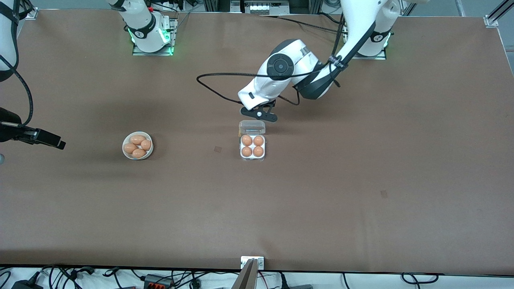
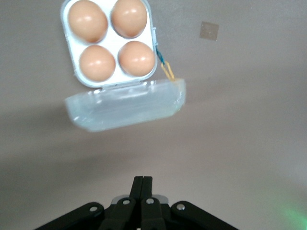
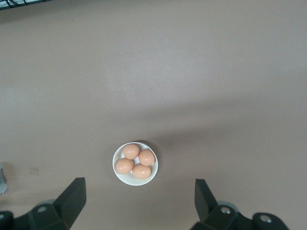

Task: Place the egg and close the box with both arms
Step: 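Press the carton lid down over the eggs with the left gripper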

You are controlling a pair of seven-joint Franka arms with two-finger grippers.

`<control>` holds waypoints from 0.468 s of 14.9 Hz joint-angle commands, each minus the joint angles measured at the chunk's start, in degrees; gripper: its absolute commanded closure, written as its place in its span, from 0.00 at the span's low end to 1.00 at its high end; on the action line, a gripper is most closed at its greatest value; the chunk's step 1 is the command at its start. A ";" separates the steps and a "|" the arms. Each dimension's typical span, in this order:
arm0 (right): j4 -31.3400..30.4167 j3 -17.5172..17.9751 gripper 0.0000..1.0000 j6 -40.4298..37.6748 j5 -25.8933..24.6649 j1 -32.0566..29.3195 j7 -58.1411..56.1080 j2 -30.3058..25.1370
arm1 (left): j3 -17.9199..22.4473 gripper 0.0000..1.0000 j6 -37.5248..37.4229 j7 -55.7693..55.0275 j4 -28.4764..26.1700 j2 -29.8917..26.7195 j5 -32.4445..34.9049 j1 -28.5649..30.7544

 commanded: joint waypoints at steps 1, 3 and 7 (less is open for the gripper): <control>0.38 0.43 0.00 -4.27 -3.45 1.64 -0.28 -0.88 | 0.39 0.99 4.14 -3.14 1.25 3.91 8.41 -0.60; 1.27 -0.44 0.00 -3.69 -4.25 3.14 -0.02 -0.17 | 0.65 0.99 9.32 -4.90 1.42 5.85 13.43 -0.43; -0.22 -0.89 0.00 -0.43 -4.52 2.53 1.57 -2.71 | 2.58 0.99 14.35 -4.29 5.19 7.69 17.41 0.54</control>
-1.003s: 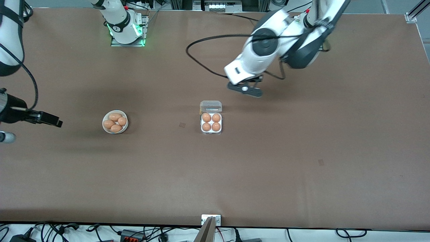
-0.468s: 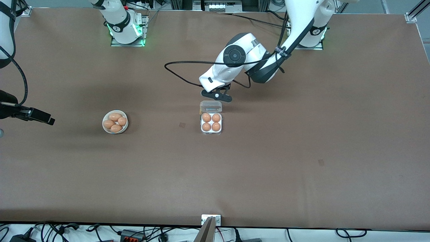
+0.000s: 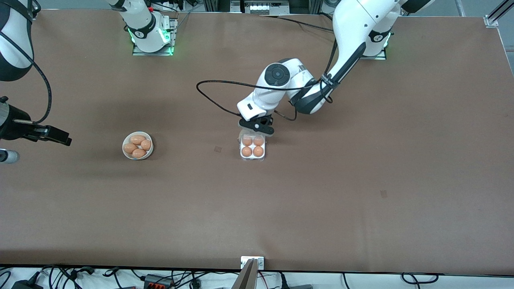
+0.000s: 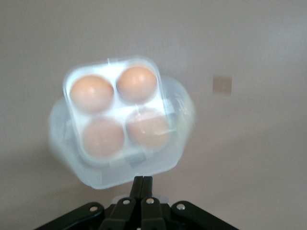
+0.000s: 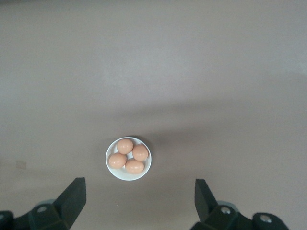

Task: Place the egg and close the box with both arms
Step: 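Press the carton lid down over the eggs with the left gripper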

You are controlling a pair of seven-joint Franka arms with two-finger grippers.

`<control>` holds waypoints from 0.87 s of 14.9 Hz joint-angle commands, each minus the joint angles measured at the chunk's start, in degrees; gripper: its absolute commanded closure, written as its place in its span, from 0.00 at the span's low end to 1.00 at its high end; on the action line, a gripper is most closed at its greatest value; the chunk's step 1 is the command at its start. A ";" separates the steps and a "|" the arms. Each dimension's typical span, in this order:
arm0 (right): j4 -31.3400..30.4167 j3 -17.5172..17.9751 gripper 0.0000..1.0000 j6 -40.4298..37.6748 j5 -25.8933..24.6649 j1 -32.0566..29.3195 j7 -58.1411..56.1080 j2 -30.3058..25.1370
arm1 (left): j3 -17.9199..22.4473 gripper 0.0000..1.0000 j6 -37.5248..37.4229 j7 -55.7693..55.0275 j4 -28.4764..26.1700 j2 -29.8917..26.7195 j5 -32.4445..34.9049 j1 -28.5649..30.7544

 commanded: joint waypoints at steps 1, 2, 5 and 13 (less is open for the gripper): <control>-1.64 -0.62 0.00 1.01 -0.75 -0.13 0.76 -3.04 | 0.76 0.99 0.36 -0.29 4.50 1.07 2.18 0.63; -2.34 -0.36 0.00 1.10 -0.66 -0.13 0.76 -4.53 | 0.76 0.99 0.09 -0.29 4.42 0.80 2.27 1.41; -6.12 -0.70 0.00 3.47 -0.22 -0.48 1.20 -5.95 | 0.67 0.99 -4.89 -0.29 3.89 -0.86 2.36 1.95; -5.69 -0.62 0.00 2.86 0.31 -1.62 0.59 -5.25 | 0.49 0.98 -26.69 12.09 4.86 -9.21 2.36 8.96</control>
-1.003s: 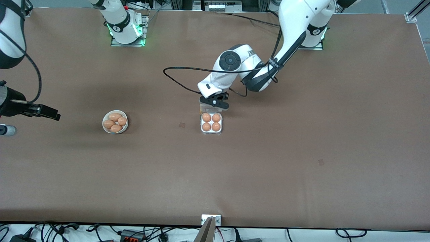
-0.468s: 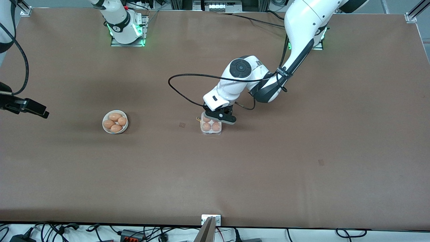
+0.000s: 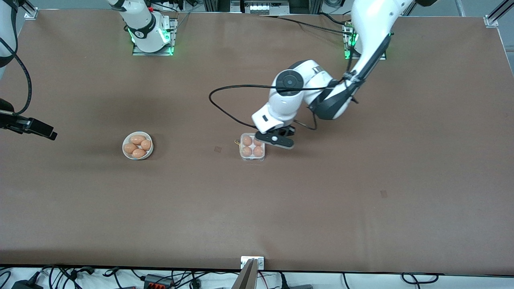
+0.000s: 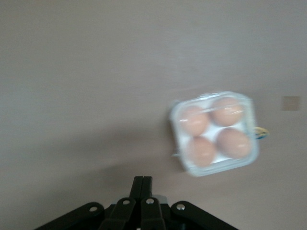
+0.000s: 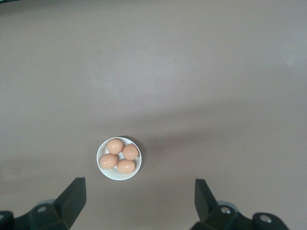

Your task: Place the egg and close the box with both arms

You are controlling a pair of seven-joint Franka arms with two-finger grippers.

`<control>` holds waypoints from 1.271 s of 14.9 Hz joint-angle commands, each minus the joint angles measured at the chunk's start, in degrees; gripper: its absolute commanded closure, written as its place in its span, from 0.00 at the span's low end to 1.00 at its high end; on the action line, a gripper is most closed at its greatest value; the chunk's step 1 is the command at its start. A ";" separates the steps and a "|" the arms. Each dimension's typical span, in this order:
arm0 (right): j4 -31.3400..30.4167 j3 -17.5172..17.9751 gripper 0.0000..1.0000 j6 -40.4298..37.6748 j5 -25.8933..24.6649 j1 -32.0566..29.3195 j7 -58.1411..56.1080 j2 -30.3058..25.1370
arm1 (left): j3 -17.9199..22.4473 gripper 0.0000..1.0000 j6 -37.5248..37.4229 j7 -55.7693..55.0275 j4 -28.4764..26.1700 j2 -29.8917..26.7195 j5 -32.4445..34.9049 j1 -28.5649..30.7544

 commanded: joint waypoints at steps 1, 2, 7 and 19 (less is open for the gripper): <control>-0.18 0.47 0.00 0.55 0.28 -0.14 0.07 -0.92 | -0.44 0.98 -6.17 5.00 -0.60 -4.46 1.10 4.69; -0.18 0.56 0.00 0.55 0.37 -0.14 -0.01 -0.92 | -0.52 0.93 -7.84 5.62 -0.52 -5.60 1.10 6.01; -0.26 0.56 0.00 0.29 0.37 0.21 -0.02 -0.92 | -0.18 0.00 -19.70 8.26 5.28 -7.28 1.10 9.79; 0.00 1.18 0.00 -0.33 0.28 1.44 0.07 -0.92 | -1.23 0.00 -25.70 15.20 7.39 -11.23 0.14 19.19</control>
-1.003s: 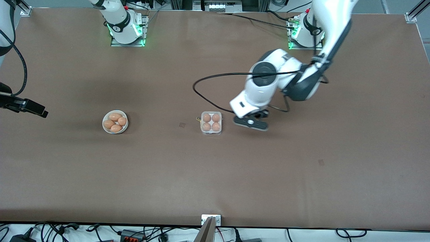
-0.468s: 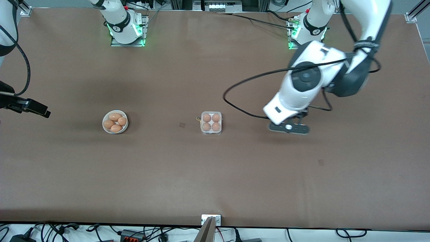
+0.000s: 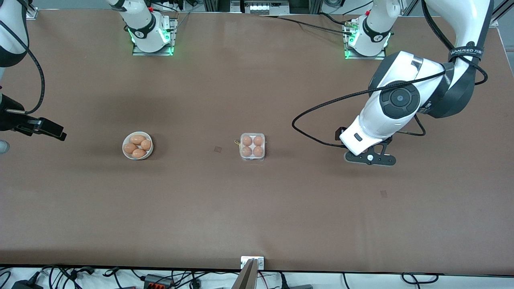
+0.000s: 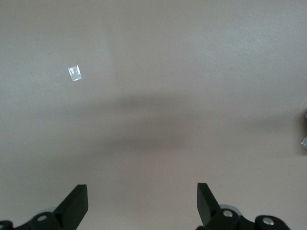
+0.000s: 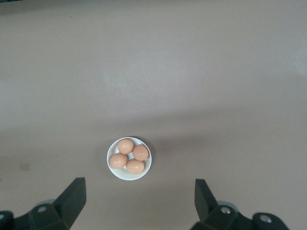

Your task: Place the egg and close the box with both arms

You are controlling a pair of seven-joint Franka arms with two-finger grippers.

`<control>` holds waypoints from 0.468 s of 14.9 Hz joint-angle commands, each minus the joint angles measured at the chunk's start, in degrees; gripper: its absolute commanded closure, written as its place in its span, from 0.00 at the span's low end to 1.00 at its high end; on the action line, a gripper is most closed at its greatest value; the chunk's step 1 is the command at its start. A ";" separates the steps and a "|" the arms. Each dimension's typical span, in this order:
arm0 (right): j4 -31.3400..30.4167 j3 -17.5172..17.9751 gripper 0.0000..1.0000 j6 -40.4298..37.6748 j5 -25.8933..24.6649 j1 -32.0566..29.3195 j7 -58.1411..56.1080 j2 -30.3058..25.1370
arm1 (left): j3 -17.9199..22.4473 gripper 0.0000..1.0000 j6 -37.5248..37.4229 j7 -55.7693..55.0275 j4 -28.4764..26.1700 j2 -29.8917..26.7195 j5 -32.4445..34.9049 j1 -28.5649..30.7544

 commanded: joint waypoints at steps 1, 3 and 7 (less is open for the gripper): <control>-0.22 0.10 0.00 -0.69 0.26 -0.03 0.08 -0.85 | -1.01 0.00 -1.53 4.29 1.27 -3.57 -0.58 3.25; -0.22 0.02 0.00 -1.13 0.26 -0.12 0.00 -0.85 | -0.75 0.00 -5.47 8.67 4.42 -4.99 -4.52 6.93; -0.22 0.10 0.00 -1.13 0.26 -0.03 0.00 -0.85 | 6.50 0.00 -9.70 16.33 6.03 -10.15 -9.89 7.06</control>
